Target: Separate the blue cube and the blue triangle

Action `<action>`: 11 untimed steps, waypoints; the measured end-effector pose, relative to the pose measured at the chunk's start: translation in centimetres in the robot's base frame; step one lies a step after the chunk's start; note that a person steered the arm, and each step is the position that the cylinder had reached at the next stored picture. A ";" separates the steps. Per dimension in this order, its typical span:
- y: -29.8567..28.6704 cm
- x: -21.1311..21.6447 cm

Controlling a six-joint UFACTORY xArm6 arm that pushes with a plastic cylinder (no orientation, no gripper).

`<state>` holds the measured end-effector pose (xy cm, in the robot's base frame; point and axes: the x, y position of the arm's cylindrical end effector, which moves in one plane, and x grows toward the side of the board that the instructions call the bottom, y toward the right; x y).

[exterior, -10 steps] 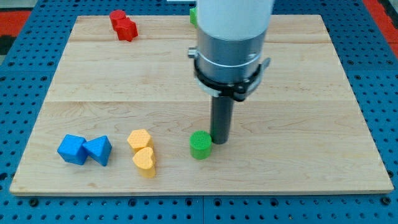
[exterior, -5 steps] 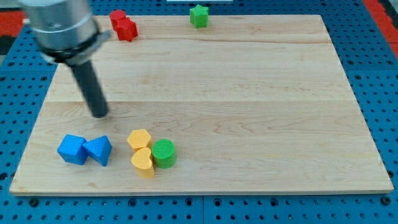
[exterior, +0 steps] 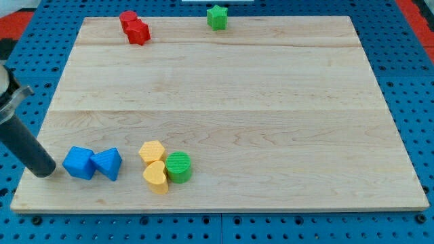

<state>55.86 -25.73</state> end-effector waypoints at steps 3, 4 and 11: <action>2.5 0.0; 2.9 0.0; 14.3 0.3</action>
<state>56.15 -11.38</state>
